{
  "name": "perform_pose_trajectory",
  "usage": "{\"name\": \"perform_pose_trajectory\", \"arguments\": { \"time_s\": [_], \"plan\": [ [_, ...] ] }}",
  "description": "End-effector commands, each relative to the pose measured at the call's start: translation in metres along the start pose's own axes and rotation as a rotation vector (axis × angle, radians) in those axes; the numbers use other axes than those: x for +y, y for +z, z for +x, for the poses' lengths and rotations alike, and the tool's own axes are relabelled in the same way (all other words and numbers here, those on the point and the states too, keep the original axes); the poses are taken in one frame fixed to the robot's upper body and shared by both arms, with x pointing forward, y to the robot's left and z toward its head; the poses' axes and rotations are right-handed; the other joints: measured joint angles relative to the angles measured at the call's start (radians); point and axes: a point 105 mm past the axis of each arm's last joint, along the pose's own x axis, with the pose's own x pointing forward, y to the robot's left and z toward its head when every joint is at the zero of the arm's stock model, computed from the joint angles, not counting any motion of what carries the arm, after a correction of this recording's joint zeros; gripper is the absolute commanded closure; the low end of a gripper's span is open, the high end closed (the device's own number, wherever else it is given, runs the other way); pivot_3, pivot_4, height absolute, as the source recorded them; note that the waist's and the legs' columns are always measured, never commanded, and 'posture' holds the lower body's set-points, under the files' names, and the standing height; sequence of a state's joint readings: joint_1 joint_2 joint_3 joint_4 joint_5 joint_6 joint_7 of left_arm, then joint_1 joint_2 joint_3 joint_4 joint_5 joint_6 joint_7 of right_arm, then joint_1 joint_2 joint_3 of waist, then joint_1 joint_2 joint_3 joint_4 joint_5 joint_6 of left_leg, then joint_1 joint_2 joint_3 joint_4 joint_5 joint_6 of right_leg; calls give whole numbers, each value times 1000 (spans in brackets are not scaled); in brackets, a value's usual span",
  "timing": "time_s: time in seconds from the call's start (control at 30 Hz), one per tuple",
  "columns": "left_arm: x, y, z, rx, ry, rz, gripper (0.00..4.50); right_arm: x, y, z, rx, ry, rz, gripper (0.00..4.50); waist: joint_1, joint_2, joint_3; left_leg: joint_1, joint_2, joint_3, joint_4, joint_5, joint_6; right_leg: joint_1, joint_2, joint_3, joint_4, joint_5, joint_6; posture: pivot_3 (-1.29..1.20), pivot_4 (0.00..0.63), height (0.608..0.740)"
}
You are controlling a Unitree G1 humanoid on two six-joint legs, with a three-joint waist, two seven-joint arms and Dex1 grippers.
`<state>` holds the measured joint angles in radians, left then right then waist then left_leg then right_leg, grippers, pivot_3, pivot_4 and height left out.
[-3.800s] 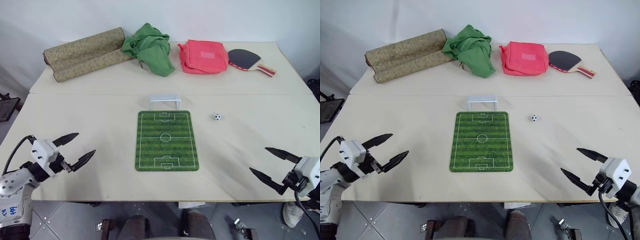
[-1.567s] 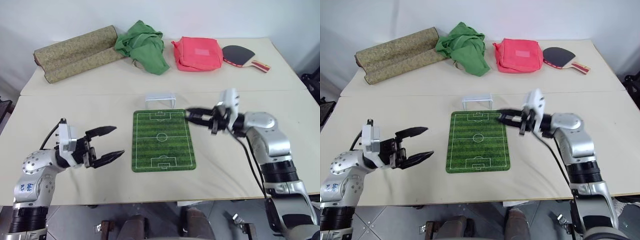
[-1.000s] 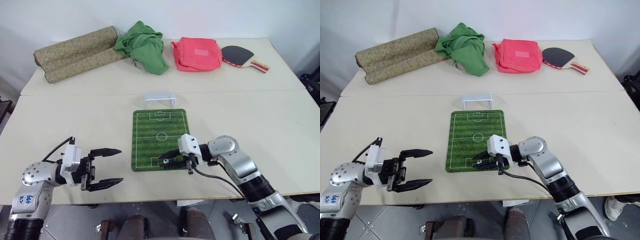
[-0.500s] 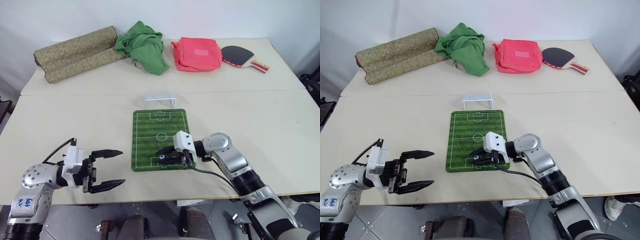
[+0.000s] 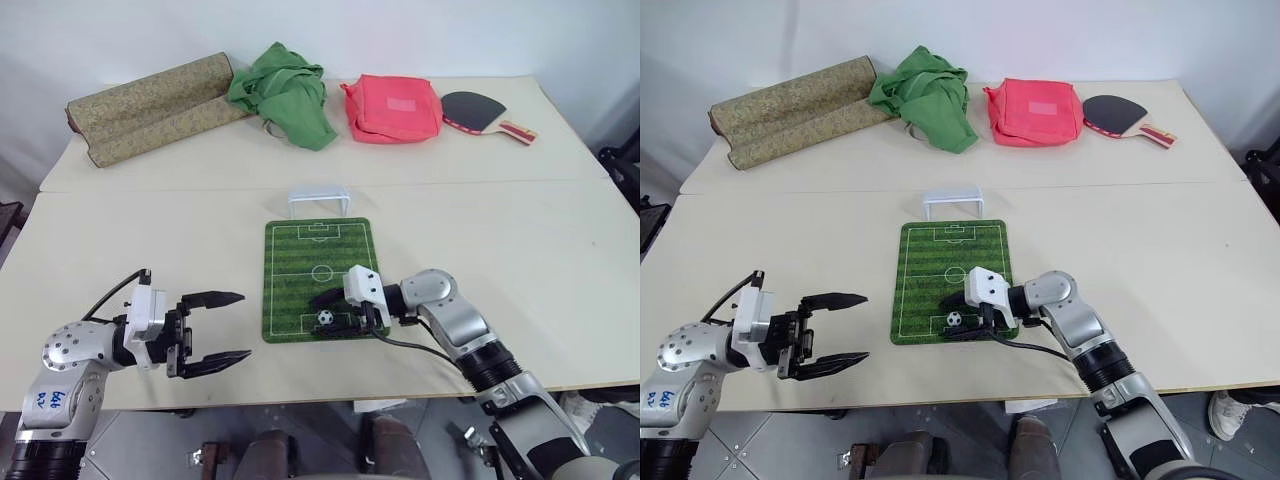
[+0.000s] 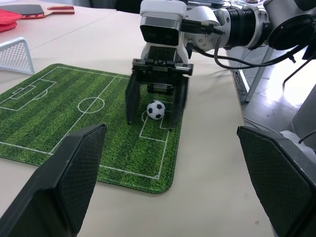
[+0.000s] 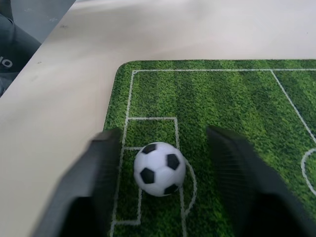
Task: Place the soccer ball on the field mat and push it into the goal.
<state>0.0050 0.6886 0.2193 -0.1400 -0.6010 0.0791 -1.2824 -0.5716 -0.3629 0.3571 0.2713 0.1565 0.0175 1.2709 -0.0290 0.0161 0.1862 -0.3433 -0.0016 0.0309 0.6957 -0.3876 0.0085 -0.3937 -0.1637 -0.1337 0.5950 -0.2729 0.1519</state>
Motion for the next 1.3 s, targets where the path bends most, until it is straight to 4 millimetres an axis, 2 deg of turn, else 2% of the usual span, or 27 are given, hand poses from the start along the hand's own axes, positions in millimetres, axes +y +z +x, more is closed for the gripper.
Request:
{"name": "perform_pose_trajectory", "arguments": {
  "time_s": [0.03, 0.17, 0.33, 0.53, 0.67, 0.77, 0.9, 1.0, 1.07, 1.13, 1.3],
  "plan": [
    [3, 5, -6, 13, 13, 30, 0, 1, 2, 2, -16, 4, -25, 697, 0, 0, 0, 0, 0, 0, 0, 0, 0, 0, 0, 0, 0, 0, 0, 0, 150, 740],
    [3, 4, -6, 13, 14, 30, 0, 1, 7, 2, -46, 11, -33, 697, 0, 0, 0, 0, 0, 0, 0, 0, 0, 0, 0, 0, 0, 0, 0, 0, 150, 740],
    [4, 4, -8, 14, 25, 39, 0, -2, 28, -9, -140, 2, -44, 697, 0, 0, 0, 0, 0, 0, 0, 0, 0, 0, 0, 0, 0, 0, 0, 0, 150, 740],
    [9, -3, -18, 27, 40, 37, 0, -16, 68, -62, -237, -122, -131, 697, 5, 0, 0, -1, 0, -1, 1, 0, 0, 0, 0, -1, -1, 0, 0, 0, 150, 740],
    [15, -5, -20, 23, 43, 54, 0, -7, 68, -88, -207, -144, -144, 697, 6, 0, 0, -1, 0, 0, 0, 0, 0, 0, 0, -1, -1, 0, 0, 0, 150, 740],
    [20, -3, -18, 13, 38, 78, 0, 9, 58, -101, -174, -144, -115, 1307, 7, 0, 0, -2, 0, 0, 0, 0, 0, 0, 0, -1, -1, 0, 0, 0, 150, 740],
    [21, -1, -16, -1, 13, 94, 0, 40, 34, -111, -95, -133, -105, 2709, 7, 0, 0, -1, 0, 0, 0, -1, 1, 0, 0, -1, -2, 0, 0, 0, 150, 740],
    [21, -2, -16, 5, 3, 88, 0, 54, 18, -107, -65, -122, -103, 3760, 7, -1, 0, -1, 0, 1, 0, -1, 1, 0, 0, -1, -2, 0, 0, 0, 150, 740],
    [21, -3, -16, 8, -5, 84, 0, 60, 10, -97, -62, -103, -104, 4437, 2, -1, 0, 0, 0, 2, 0, -1, 1, 0, 0, 0, -1, 0, 0, 0, 150, 740],
    [21, -2, -15, 8, -8, 82, 0, 63, 7, -91, -66, -87, -94, 4476, 1, -1, 0, 1, 0, 3, 0, -1, 1, 0, 0, 2, 0, 0, 0, 0, 150, 740],
    [18, -3, -16, 22, -24, 74, 0, 53, 11, -51, -93, -70, -51, 4476, 2, -1, 0, 2, 0, 3, 0, -1, 1, 0, 0, 2, 0, 0, 0, 0, 150, 740]
  ]
}}
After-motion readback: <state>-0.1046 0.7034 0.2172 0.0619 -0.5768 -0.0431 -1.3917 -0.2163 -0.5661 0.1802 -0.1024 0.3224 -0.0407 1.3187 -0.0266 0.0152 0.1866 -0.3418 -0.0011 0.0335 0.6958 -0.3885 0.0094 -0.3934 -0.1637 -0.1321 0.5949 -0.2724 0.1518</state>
